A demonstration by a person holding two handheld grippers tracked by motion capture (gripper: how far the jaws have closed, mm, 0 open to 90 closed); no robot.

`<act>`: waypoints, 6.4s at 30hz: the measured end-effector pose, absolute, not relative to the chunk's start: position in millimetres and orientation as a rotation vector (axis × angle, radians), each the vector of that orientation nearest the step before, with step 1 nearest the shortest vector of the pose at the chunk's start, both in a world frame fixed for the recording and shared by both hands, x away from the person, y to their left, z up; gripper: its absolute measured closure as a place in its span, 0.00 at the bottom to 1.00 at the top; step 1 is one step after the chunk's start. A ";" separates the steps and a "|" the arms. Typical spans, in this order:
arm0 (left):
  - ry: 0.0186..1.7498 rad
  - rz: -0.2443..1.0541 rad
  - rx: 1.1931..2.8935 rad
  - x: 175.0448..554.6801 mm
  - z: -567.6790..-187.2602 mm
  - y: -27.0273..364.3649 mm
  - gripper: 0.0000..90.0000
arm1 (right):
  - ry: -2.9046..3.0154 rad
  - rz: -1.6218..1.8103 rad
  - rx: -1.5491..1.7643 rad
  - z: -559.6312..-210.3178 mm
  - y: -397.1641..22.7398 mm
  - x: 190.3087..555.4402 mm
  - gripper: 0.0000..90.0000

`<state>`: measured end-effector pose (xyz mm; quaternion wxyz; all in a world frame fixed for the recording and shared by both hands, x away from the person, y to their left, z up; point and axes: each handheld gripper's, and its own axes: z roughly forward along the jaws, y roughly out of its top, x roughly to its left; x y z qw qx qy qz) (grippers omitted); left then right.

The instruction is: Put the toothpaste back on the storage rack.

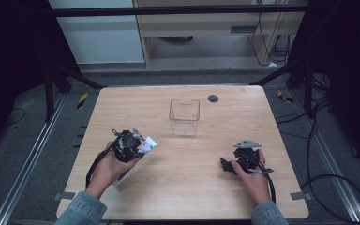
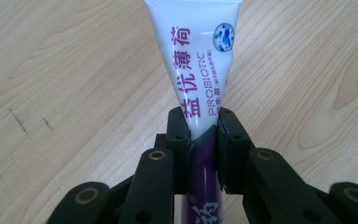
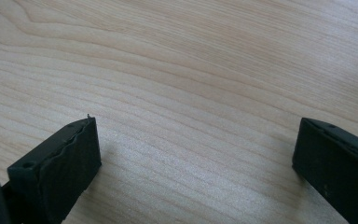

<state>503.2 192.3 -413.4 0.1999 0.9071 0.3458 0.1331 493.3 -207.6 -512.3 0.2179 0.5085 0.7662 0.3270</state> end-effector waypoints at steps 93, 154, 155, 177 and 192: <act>0.770 0.564 2.197 549.2 -276.0 93.7 0.86 | 2.160 0.917 1.365 -512.7 -211.2 494.3 0.01; 0.787 0.640 1.955 624.0 -290.7 59.9 0.86 | 2.147 0.911 1.370 -512.8 -210.8 492.9 0.01; 0.788 0.641 1.950 625.1 -292.5 60.2 0.86 | 2.147 0.911 1.370 -512.8 -210.8 492.9 0.01; 0.803 0.606 1.871 633.3 -333.9 58.0 0.86 | 2.148 0.909 1.374 -512.6 -210.7 492.7 0.01; 0.784 0.610 1.887 631.1 -349.4 59.7 0.86 | 2.149 0.913 1.376 -512.4 -210.4 493.3 0.01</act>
